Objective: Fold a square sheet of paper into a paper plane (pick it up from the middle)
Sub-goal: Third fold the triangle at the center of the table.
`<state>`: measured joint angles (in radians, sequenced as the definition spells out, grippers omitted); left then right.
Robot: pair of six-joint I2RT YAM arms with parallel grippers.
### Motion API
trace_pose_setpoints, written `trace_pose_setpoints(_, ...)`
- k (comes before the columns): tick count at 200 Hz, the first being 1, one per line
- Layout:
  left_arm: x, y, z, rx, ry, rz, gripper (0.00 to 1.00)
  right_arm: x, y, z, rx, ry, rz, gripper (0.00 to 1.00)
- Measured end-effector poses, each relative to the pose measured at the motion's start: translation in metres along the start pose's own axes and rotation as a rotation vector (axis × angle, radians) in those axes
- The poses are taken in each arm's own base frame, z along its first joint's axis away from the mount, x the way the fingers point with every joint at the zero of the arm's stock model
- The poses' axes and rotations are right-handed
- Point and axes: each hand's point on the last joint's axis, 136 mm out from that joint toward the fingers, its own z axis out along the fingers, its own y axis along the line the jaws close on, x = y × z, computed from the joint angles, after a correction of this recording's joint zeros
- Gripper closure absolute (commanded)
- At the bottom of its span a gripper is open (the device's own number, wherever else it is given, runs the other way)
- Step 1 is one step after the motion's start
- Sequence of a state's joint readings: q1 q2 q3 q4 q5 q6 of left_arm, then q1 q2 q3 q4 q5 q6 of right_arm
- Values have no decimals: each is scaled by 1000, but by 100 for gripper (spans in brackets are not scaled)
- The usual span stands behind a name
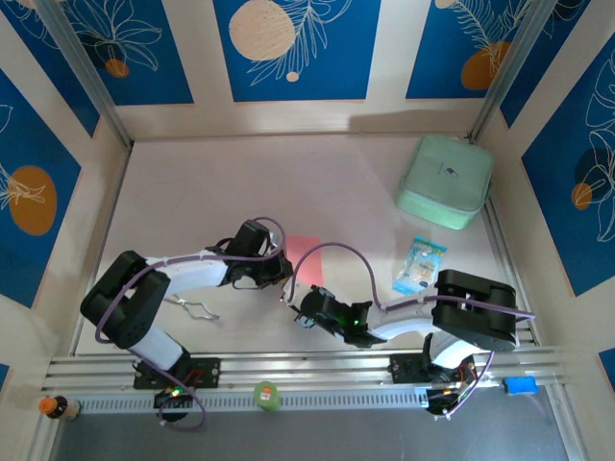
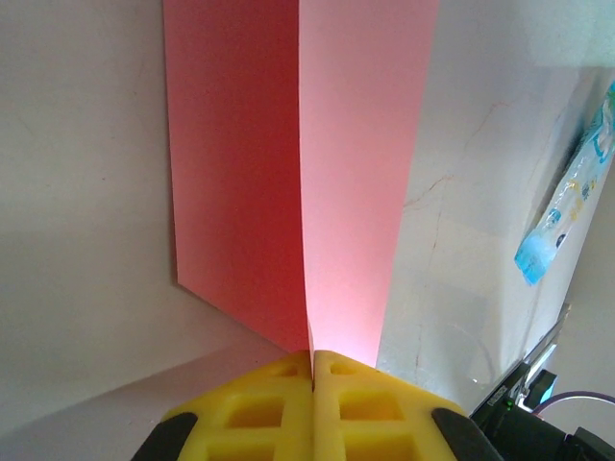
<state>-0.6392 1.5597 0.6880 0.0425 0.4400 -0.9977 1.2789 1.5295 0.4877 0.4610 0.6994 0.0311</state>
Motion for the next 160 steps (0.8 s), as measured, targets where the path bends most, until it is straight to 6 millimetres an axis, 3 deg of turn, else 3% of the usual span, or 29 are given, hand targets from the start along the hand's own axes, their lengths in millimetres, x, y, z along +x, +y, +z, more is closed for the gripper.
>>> trace_pose_setpoints(30, 0, 1, 0, -4, 1, -2, 100, 3, -3, 1, 6, 14, 6, 86)
trace_pose_setpoints(66, 0, 1, 0, -6, 0, -3, 100, 8, -6, 1, 13, 32, 11, 80)
trace_pose_setpoints(148, 0, 2, 0, -8, 0, -3, 100, 8, -5, 2, 8, 33, 14, 93)
trace_pose_setpoints(160, 0, 2, 0, -11, -1, -4, 96, 8, -5, 2, 4, 35, 20, 95)
